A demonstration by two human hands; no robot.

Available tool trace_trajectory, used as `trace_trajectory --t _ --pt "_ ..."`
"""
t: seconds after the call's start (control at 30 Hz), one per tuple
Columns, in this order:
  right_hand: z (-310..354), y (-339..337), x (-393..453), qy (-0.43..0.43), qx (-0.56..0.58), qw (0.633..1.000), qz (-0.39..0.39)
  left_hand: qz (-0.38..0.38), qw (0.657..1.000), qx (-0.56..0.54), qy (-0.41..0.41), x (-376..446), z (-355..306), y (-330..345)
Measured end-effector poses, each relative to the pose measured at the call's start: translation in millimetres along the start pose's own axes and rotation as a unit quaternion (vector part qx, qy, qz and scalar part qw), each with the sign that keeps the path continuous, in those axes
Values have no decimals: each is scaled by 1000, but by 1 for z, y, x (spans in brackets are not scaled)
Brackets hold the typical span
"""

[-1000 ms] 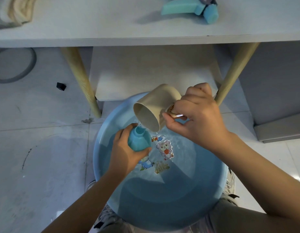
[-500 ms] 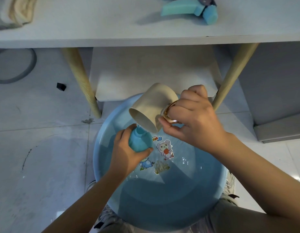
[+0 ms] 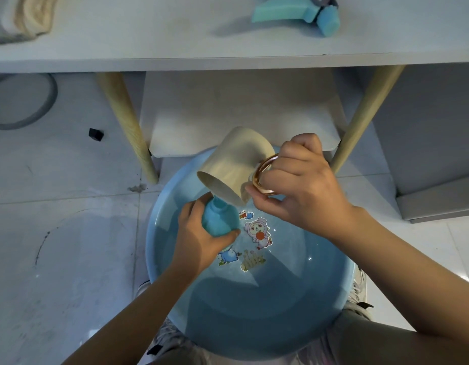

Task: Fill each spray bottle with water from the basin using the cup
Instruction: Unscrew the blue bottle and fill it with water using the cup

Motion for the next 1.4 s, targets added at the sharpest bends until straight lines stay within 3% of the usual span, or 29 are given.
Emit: trace_trajectory --t 0.17,0.37,0.5,0.67,0.9,1.07,1.17,1.23,1.3,1.4 --pt "-8 4 -4 138 9 990 -14 -14 1000 -14 -11 -1 0 -1" --pt "-22 16 -26 339 3 941 7 -35 999 -25 -18 -2 3 -3" --pt "-35 35 -57 301 -82 944 108 -52 998 -36 -6 -3 5 -4" --pt "-33 54 -87 255 -146 910 292 -43 995 -90 -19 -1 6 -7" --pt "-23 74 -104 261 -57 873 409 -45 994 -93 -19 -3 7 -3" --pt "-22 71 -106 373 55 869 321 -52 995 -84 -20 -2 8 -3" --pt "-31 63 -101 508 102 826 222 -51 995 -81 -20 -2 9 -3" --pt "-34 56 -97 570 139 786 195 -53 996 -73 -18 -1 11 -3" --pt "-33 51 -93 598 173 760 185 -55 996 -73 -21 -1 14 -3" --pt "-32 45 -83 611 198 753 141 -54 996 -65 -21 0 16 -2"
Point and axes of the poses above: each hand's wrist, its own x-axis towards the middle knuckle, its own y-axis out of the palm, z = x × y, the point moved 2 cm from there along x, towards the middle knuckle, and after that the axes turned 1 degree about -y, right-handed, at the moved point
